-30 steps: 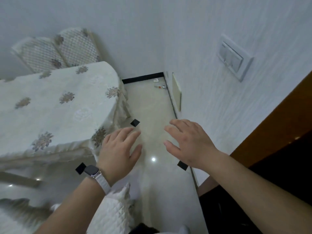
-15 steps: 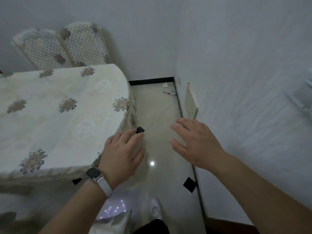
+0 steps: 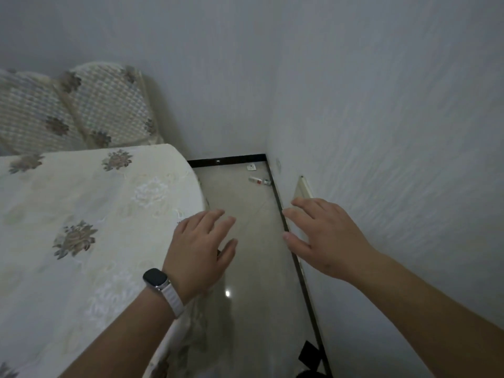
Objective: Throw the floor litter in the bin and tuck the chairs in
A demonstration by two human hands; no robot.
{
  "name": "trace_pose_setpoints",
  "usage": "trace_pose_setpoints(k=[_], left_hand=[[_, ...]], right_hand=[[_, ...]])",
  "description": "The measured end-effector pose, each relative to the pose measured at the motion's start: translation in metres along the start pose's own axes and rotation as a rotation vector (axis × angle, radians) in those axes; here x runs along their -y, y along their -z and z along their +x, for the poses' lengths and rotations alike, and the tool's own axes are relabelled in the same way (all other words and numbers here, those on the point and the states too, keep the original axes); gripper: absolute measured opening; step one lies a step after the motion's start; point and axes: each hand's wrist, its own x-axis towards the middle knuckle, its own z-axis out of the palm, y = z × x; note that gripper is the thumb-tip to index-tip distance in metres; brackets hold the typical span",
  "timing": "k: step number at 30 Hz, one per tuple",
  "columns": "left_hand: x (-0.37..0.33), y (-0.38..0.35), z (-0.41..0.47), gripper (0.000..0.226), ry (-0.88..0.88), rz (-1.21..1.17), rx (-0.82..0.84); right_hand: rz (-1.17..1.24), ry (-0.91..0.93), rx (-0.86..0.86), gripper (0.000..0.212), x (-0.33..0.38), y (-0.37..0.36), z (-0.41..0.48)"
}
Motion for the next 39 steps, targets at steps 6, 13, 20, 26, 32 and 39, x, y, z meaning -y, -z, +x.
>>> trace_pose_setpoints(k=[6,13,20,26,32,39], left_hand=[[0.034,-0.016,0.047,0.045,0.057,0.044,0.040],[0.085,-0.032,0.121,0.047,0.215,0.160,0.049],[0.101,-0.062,0.233,0.043,0.247,0.229,0.032],[0.120,-0.077,0.296,0.043,0.247,0.250,-0.006],[0.168,-0.105,0.372,0.038,0.237,0.240,-0.044],[0.243,-0.161,0.493,0.042,0.127,0.136,-0.004]], right_hand=[[0.059,0.036,0.029,0.050,-0.025,-0.033,0.070],[0.166,0.090,0.037,0.054,-0.068,-0.082,0.184],[0.218,0.200,0.014,0.052,-0.122,-0.103,0.302],[0.239,0.270,0.030,0.052,-0.151,-0.115,0.373],[0.203,0.277,0.005,0.052,-0.181,-0.144,0.457],[0.106,0.240,0.058,0.049,-0.211,-0.180,0.564]])
